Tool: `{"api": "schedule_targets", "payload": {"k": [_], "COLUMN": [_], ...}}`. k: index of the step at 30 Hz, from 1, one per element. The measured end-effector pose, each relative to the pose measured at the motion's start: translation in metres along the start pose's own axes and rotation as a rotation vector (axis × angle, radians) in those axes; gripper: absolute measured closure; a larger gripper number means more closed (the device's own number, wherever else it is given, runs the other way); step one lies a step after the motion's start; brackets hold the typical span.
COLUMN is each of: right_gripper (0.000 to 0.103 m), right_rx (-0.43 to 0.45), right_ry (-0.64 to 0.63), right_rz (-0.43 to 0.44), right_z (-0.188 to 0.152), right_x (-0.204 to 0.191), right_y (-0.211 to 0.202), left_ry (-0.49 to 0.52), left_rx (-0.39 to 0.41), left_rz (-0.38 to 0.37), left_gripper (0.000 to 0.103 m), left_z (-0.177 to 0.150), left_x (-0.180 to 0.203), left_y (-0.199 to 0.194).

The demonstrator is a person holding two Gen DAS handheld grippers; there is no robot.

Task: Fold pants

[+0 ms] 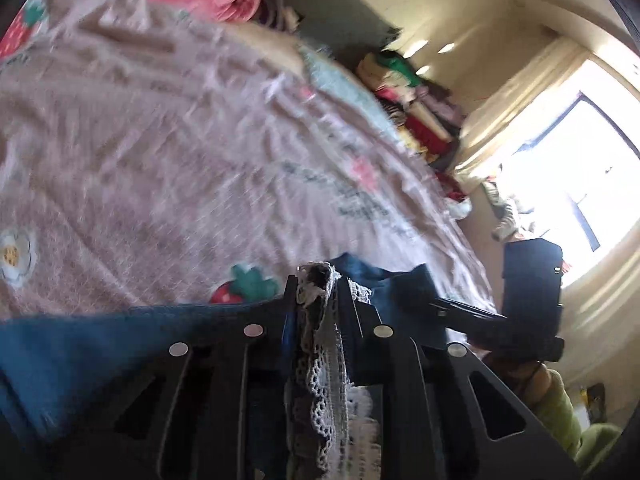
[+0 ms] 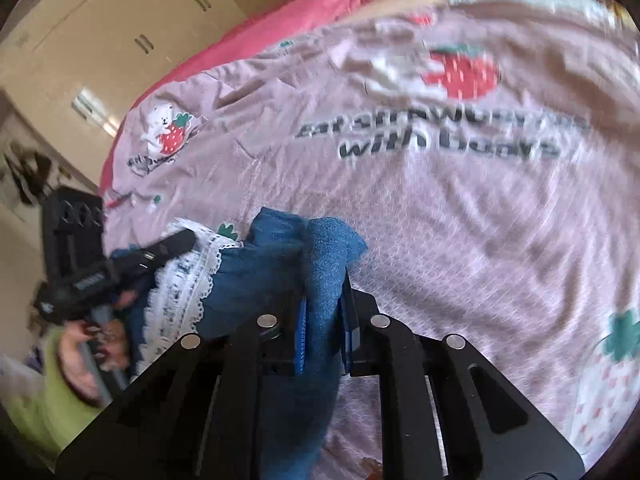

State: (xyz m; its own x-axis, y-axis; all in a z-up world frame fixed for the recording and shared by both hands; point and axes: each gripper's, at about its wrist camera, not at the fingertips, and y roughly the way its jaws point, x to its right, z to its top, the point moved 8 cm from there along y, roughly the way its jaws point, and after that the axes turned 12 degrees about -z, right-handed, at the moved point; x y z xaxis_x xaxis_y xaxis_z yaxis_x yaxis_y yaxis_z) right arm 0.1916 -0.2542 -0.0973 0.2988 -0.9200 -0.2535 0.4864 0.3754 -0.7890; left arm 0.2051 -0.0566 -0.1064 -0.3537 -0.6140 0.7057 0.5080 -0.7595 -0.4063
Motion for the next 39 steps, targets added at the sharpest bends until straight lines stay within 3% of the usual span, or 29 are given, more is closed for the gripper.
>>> {"api": "schedule_targets", "payload": {"k": [4, 8, 12, 17, 22, 28, 31, 34, 36, 38, 39], "right_gripper": [0.096, 0.09, 0.07, 0.047, 0.041, 0.035, 0.033, 0.031, 0.031, 0.03, 0.03], "right_rx": [0.013, 0.007, 0.039, 0.11, 0.135, 0.137, 0.147, 0.148, 0.142, 0.118, 0.111], "right_ry": [-0.011, 0.012, 0.013, 0.006, -0.06, -0.13, -0.155, -0.189, -0.211, -0.231, -0.239], "right_rz": [-0.057, -0.104, -0.152, -0.151, -0.139, -0.14, -0.133, -0.131, -0.133, -0.129, -0.133], "right_z": [0.0, -0.007, -0.006, -0.013, -0.038, -0.062, -0.07, -0.08, -0.088, -0.099, -0.103], "right_x": [0.007, 0.015, 0.02, 0.018, 0.002, -0.013, -0.02, -0.029, -0.034, -0.038, -0.04], "right_y": [0.006, 0.02, 0.004, -0.039, -0.071, -0.086, -0.094, -0.099, -0.098, -0.093, -0.09], "left_ry": [-0.01, -0.031, -0.018, 0.003, 0.038, 0.081, 0.101, 0.091, 0.082, 0.056, 0.041], "left_rx": [-0.026, -0.041, -0.017, 0.039, 0.055, 0.038, -0.004, -0.049, -0.086, -0.115, -0.136], "left_rz": [0.023, 0.08, 0.086, 0.104, 0.188, 0.245, 0.274, 0.252, 0.26, 0.247, 0.237], "left_gripper": [0.084, 0.074, 0.065, 0.039, 0.024, 0.014, 0.014, 0.016, 0.023, 0.039, 0.04], "left_z": [-0.003, -0.006, -0.004, 0.002, -0.002, -0.016, -0.033, -0.058, -0.077, -0.092, -0.099], "left_x": [-0.007, -0.02, -0.018, -0.01, 0.006, 0.029, 0.037, 0.043, 0.044, 0.044, 0.044], "left_y": [0.007, 0.008, 0.0, -0.021, -0.057, -0.095, -0.104, -0.106, -0.104, -0.099, -0.095]}}
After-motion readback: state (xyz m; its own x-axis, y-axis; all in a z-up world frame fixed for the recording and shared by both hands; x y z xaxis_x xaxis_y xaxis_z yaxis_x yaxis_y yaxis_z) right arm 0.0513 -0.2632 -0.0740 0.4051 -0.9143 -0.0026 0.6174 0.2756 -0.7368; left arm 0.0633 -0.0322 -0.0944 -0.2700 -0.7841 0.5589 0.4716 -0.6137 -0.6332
